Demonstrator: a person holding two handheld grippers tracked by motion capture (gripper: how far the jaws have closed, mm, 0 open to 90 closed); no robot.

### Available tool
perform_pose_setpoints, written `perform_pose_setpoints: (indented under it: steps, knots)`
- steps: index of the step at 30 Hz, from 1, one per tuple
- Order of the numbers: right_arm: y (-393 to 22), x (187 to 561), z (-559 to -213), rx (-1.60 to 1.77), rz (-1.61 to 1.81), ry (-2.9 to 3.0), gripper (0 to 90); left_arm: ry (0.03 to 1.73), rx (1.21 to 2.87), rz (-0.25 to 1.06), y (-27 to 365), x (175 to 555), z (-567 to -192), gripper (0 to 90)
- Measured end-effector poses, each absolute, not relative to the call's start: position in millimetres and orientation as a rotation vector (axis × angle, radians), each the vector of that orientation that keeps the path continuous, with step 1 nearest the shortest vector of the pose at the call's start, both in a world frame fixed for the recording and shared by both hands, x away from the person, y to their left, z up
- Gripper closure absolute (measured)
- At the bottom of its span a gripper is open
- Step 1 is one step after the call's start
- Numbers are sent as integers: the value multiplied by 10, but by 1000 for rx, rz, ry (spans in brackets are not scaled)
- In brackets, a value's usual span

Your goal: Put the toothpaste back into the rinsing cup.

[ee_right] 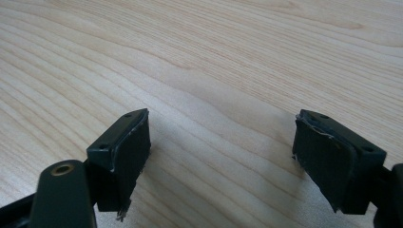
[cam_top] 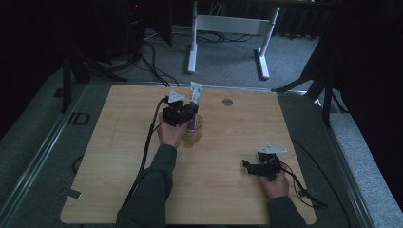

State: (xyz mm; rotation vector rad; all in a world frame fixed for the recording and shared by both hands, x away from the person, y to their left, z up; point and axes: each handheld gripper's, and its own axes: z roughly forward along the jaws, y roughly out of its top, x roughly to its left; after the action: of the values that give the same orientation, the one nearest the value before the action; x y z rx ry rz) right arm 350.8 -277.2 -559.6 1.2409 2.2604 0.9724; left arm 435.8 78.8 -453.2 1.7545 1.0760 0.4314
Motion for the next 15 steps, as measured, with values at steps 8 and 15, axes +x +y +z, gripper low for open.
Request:
perform_pose_setpoints:
  steps: [8, 15]
  knots:
    - [-2772, 3508, -5596, 1241, 972, 2261, 201, 1074, 1799, 430, 776, 4320, -4624, 693]
    - [-2772, 3508, -5596, 1241, 972, 2260, 201, 1083, 1838, 419, 743, 4281, -4740, 674]
